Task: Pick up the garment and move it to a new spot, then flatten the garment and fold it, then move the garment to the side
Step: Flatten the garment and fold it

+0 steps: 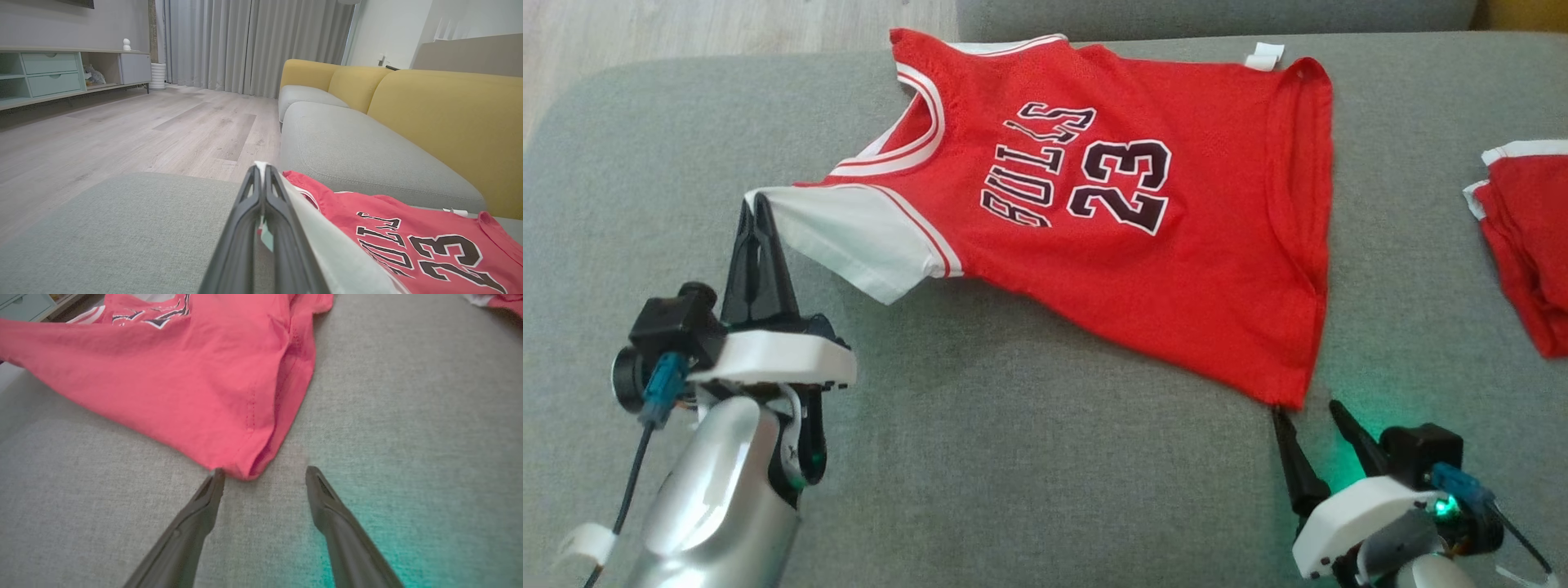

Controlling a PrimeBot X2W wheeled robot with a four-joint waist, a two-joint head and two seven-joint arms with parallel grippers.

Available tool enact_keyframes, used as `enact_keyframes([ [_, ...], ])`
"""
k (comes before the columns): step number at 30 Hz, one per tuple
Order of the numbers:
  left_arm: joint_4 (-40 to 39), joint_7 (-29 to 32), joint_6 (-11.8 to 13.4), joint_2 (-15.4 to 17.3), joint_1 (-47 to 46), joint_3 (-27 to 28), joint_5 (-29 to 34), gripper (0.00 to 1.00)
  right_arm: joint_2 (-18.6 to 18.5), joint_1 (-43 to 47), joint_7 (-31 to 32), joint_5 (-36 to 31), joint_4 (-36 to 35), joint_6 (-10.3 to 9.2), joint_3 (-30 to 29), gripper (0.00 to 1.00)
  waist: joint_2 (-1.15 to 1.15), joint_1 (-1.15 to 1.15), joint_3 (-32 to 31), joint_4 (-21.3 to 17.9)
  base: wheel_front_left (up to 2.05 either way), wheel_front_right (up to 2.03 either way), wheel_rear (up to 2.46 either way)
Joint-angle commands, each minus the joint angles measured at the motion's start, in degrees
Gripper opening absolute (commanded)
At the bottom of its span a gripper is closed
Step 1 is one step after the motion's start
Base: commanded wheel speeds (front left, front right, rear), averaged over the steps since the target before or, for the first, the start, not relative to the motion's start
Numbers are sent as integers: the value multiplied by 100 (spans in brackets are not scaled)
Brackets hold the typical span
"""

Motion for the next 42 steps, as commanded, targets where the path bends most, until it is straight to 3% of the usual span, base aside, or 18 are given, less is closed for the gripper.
enact_keyframes([
  [1, -200, -69, -39, 130, -128, 220, 69, 0, -46, -55, 32, 52, -113, 39, 138, 100, 0, 0, 0, 21, 0, 0, 0],
  [16, -136, -45, -140, 94, -174, 19, 96, 0, -46, -297, 78, 348, 153, 39, 423, 100, 0, 0, 156, 179, 0, 0, 0],
  [18, -123, -43, -137, 104, -181, 17, 91, 0, -46, -323, 78, 370, 192, 39, 444, 44, 0, 0, 161, 182, 0, 0, 0],
  [19, -123, -43, -137, 104, -181, 17, 91, 0, -46, -323, 78, 370, 192, 39, 444, 44, 0, 0, 161, 182, 0, 0, 0],
  [20, -107, -28, -135, 112, -183, 13, 88, 0, -46, -337, 56, 378, 197, 39, 462, 0, 0, 0, 156, 181, 0, 0, 0],
  [27, 62, 79, -142, 164, -77, 13, -3, 0, -46, -373, -368, 394, -29, 39, 426, 0, 0, 0, -78, 121, 0, 0, 0],
  [36, -236, 144, -367, 98, 135, 338, -627, 0, -64, -536, -1041, 73, -868, 39, 256, 0, 0, 0, -534, 85, 0, 0, 0],
  [42, -1008, 381, -462, 81, -100, 693, -1160, 0, -529, -1118, -1060, 109, -1591, 39, 262, 0, 0, 0, -753, 97, 0, 0, 0],
])
